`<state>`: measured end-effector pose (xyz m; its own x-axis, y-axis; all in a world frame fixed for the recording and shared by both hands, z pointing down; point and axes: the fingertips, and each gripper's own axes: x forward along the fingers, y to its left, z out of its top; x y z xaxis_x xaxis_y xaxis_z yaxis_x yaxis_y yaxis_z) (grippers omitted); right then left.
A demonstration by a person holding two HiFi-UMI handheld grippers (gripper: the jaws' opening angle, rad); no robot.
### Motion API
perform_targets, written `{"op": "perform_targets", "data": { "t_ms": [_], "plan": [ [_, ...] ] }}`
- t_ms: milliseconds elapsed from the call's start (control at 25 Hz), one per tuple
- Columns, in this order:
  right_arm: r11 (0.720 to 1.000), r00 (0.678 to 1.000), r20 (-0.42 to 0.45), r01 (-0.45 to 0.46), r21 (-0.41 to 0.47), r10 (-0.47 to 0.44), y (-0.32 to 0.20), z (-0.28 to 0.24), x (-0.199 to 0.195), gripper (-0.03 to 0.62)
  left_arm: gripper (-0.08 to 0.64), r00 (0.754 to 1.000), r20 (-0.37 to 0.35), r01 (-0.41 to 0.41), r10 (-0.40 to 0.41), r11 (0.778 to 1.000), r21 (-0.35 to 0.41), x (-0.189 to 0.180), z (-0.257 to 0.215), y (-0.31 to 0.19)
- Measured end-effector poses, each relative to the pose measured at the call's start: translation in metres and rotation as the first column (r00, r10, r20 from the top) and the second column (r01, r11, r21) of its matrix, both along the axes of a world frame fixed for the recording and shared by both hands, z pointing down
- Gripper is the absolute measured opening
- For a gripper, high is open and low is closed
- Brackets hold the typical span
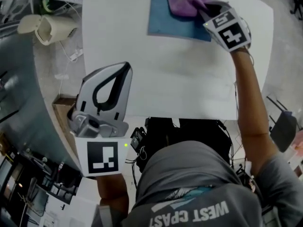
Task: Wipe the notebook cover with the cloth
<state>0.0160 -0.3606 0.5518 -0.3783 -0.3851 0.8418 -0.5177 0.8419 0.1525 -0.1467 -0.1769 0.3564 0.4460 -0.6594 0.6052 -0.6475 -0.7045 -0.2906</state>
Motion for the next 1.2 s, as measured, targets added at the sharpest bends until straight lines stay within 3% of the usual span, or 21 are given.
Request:
{"op": "perform_targets", "data": {
  "t_ms": [400,560,760,1080,1200],
  "plan": [
    [0.983,0.979,0.094,0.176,0.056,-0.180,0.000,-0.003,-0.138,0.075,0.000,0.999,0.010,0.049,-0.049,0.998,-0.025,-0.025,0.009,0.018],
    [0.973,0.968,0.106,0.219,0.079,-0.227,0.003,-0.004,-0.160,0.075,0.000,0.999,0.015,0.052,-0.052,0.998,-0.028,-0.030,0.010,0.021],
    [0.986,0.981,0.109,0.156,0.066,-0.163,-0.006,-0.004,-0.124,0.075,0.000,0.999,0.016,0.044,-0.043,0.999,-0.025,-0.028,0.008,0.017],
    [0.998,0.998,0.053,-0.046,0.038,0.044,-0.010,-0.002,-0.001,0.075,0.000,1.000,0.015,-0.005,0.005,1.000,-0.015,-0.012,0.004,0.009],
    [0.995,0.994,0.050,-0.099,0.028,0.098,-0.007,-0.003,0.026,0.075,-0.001,1.000,0.013,-0.026,0.026,1.000,-0.015,-0.006,0.003,0.006]
  ]
}}
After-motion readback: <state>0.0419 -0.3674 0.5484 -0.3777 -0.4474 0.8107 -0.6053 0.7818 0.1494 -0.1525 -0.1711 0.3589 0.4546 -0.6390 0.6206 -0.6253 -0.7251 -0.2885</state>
